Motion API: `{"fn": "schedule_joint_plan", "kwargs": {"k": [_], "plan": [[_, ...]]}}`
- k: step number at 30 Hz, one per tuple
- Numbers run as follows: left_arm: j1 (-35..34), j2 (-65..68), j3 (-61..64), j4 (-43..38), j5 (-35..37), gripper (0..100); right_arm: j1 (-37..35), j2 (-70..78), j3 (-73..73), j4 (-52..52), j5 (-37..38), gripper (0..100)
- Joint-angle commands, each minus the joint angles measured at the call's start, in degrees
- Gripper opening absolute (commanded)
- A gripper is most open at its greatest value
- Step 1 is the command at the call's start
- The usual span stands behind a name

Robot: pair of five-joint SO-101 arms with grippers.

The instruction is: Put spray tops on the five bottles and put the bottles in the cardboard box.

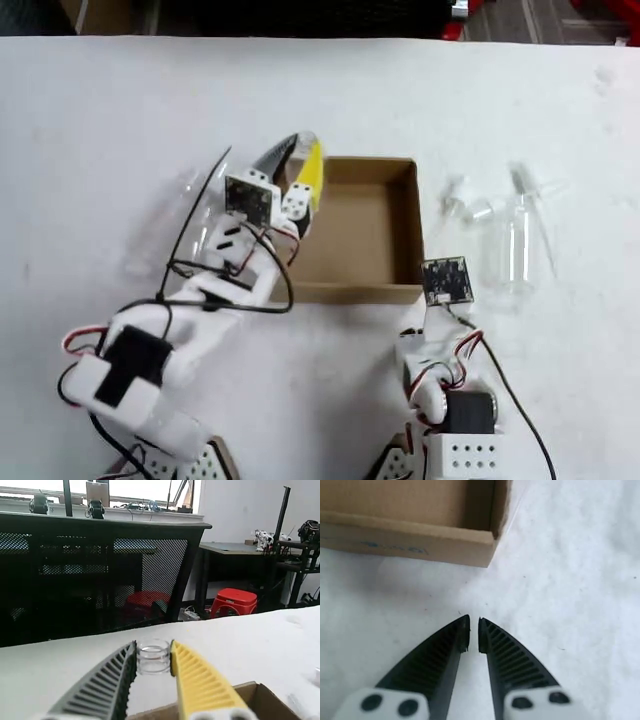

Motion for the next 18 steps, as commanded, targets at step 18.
{"fn": "schedule_joint_plan", "kwargs": {"k": [18], "plan": [[-3.30,12.62,-7.56,-12.84,-0.79,2,-0.22,-0.04,0.53,0.31,0.53,1.5]]}}
